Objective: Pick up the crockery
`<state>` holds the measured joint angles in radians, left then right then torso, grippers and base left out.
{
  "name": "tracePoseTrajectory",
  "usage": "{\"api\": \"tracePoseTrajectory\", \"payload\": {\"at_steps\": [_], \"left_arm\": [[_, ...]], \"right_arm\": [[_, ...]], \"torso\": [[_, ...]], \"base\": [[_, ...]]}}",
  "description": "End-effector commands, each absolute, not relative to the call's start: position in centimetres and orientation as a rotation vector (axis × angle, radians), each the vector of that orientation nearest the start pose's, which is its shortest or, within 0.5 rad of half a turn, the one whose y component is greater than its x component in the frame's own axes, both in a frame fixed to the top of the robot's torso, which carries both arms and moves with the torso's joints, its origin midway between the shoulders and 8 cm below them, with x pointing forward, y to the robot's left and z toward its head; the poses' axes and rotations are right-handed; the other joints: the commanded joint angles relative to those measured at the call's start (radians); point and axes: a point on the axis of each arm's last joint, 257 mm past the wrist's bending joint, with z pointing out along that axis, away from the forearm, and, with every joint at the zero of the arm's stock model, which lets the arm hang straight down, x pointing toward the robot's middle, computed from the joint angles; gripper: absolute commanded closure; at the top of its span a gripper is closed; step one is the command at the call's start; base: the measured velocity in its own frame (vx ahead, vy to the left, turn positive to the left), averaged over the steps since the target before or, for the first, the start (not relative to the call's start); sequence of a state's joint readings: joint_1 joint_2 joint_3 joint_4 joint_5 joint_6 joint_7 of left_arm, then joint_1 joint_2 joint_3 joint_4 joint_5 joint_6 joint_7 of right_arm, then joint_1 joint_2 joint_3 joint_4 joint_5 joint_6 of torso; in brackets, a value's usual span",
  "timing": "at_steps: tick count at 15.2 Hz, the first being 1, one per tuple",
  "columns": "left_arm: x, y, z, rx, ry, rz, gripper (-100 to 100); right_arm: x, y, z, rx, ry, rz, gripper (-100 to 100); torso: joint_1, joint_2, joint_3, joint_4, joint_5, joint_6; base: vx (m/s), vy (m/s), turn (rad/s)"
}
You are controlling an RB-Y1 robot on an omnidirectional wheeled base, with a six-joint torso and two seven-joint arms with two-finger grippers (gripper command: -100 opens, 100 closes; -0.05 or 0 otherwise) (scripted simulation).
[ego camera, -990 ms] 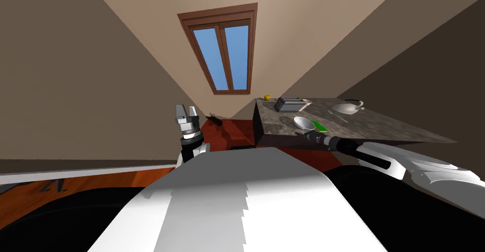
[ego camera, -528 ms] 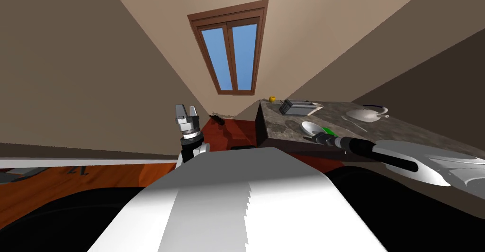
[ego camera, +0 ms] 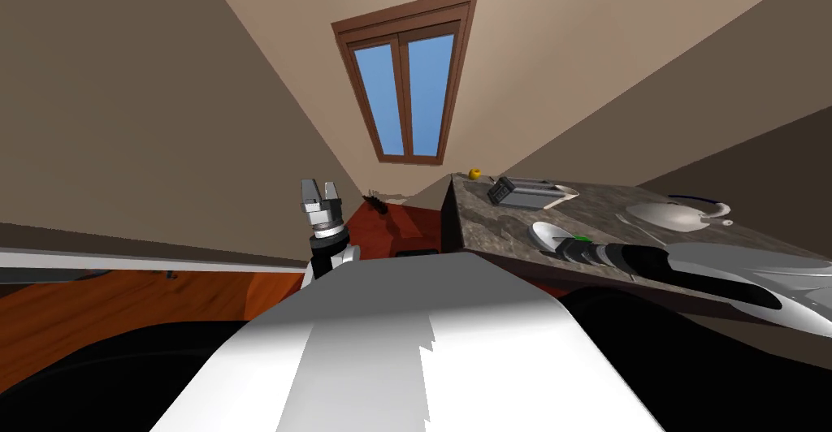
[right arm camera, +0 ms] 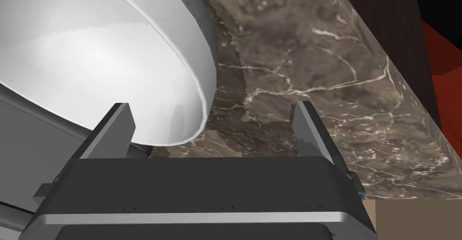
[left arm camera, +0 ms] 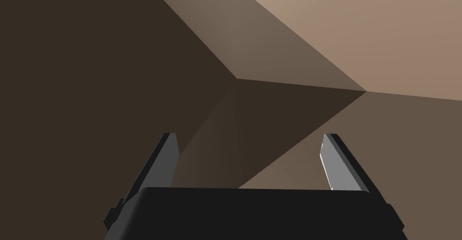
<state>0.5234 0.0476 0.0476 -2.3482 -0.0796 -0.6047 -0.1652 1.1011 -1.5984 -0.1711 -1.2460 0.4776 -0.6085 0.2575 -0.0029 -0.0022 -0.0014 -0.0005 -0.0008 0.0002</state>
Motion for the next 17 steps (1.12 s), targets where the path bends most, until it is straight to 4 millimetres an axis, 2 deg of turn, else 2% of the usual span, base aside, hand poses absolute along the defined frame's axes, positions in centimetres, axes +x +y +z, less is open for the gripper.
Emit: {"api": "tracePoseTrajectory", "payload": {"at_steps": [1,3,4,5,8,9,10,14,15,17], "left_arm": [[31.0,27.0,6.4,-0.383,0.621,-1.079,0],[31.0,27.0,6.4,-0.383,0.621,-1.079,0],[31.0,27.0,6.4,-0.383,0.621,-1.079,0],[31.0,27.0,6.4,-0.383,0.621,-1.079,0],[31.0,27.0,6.4,-0.383,0.621,-1.079,0],[31.0,27.0,6.4,-0.383,0.621,-1.079,0],[31.0,27.0,6.4,-0.383,0.621,-1.079,0],[31.0,27.0,6.4,-0.383,0.621,-1.079,0],[31.0,27.0,6.4,-0.383,0.621,-1.079,0],[31.0,27.0,6.4,-0.383,0.621,-1.079,0]], "right_arm": [[13.9,-69.4,-27.6,-0.734,2.678,-0.261,-100],[12.3,-69.7,-27.9,-0.762,2.718,-0.259,-100],[13.3,-69.6,-27.8,-0.744,2.696,-0.261,-100],[11.9,-69.5,-28.6,-0.731,2.707,-0.265,-100],[10.2,-69.3,-30.0,-0.706,2.718,-0.269,-100],[10.9,-69.4,-29.5,-0.715,2.714,-0.264,-100],[10.7,-69.4,-29.6,-0.714,2.714,-0.267,100],[10.7,-69.4,-29.6,-0.714,2.715,-0.266,100],[11.9,-69.5,-28.6,-0.731,2.707,-0.265,100],[13.1,-69.6,-27.8,-0.748,2.7,-0.261,100]], "torso": [[0.0,0.0,0.0,0.0,0.0,0.0],[0.001,0.003,0.002,0.001,0.0,0.0],[0.001,0.003,0.002,0.001,0.0,0.0],[0.002,0.004,0.002,0.001,0.0,0.0],[0.002,0.003,0.002,0.001,0.0,0.0],[0.002,0.002,0.002,0.001,0.0,0.0],[0.002,0.003,0.002,0.001,0.0,0.0],[0.003,0.005,0.003,0.001,0.001,0.0],[0.003,0.006,0.003,0.002,0.001,0.0],[0.005,0.009,0.005,0.002,0.003,0.002]], "base": [[0.025,-0.028,0.026],[0.025,-0.031,0.062],[0.018,-0.02,0.021],[0.027,-0.015,0.079],[0.053,-0.024,0.131],[0.042,-0.019,0.037],[0.014,-0.008,0.003],[0.002,-0.001,0.0],[-0.025,0.011,-0.124],[-0.06,0.026,-0.169]]}}
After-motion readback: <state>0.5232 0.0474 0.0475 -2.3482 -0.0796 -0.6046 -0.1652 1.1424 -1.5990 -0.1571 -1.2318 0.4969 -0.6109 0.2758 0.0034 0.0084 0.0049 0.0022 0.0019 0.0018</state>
